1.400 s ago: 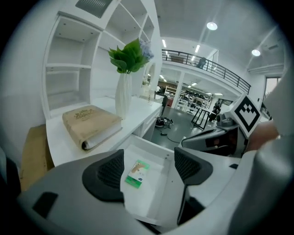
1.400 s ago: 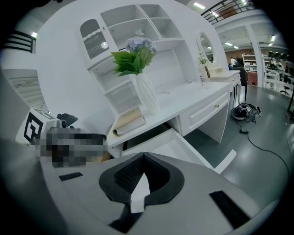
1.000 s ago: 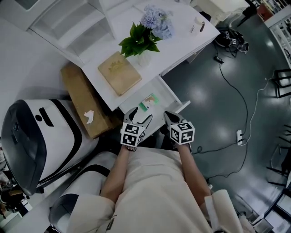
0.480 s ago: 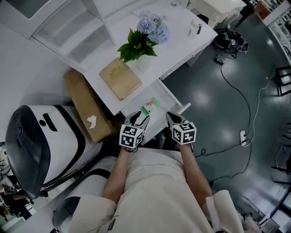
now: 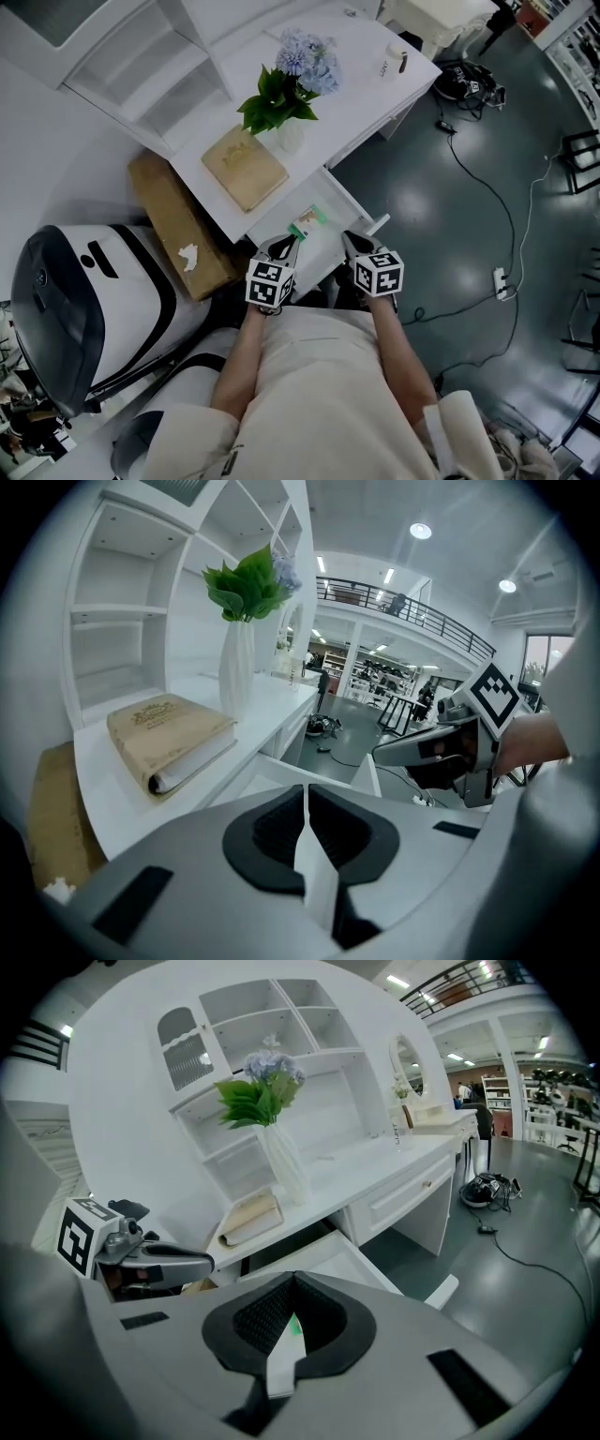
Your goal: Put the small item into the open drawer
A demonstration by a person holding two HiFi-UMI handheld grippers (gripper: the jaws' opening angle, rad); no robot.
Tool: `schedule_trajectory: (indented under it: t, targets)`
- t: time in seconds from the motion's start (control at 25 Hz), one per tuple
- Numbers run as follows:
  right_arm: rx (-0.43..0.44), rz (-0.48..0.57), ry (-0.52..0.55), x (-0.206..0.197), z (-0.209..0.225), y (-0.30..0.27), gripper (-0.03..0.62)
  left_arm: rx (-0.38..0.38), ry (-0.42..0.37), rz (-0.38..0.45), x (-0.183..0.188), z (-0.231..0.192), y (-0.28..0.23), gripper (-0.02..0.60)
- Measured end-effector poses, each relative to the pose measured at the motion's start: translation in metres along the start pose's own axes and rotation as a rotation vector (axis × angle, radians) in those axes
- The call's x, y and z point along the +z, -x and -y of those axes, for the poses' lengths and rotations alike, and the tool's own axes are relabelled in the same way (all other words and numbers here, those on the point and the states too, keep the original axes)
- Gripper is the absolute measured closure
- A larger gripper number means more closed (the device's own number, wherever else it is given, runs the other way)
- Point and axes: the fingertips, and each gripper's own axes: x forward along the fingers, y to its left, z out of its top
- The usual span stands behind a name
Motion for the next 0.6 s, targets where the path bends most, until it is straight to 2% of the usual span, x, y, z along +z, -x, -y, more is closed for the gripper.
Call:
schedule_trajectory:
  t: [0.12,0.6]
  targets:
    - [-0.005,-0.001,0.000,0.001,0.001,0.000,0.569,-0.010,0.014,0.006,0.003,-0.001,0.002,0.565]
    - [0.005,-0.046,0.009,-0.011,-0.002,-0.008,0.569,-0.014,0.033,0.003,-0.001,0.000,0.008,0.565]
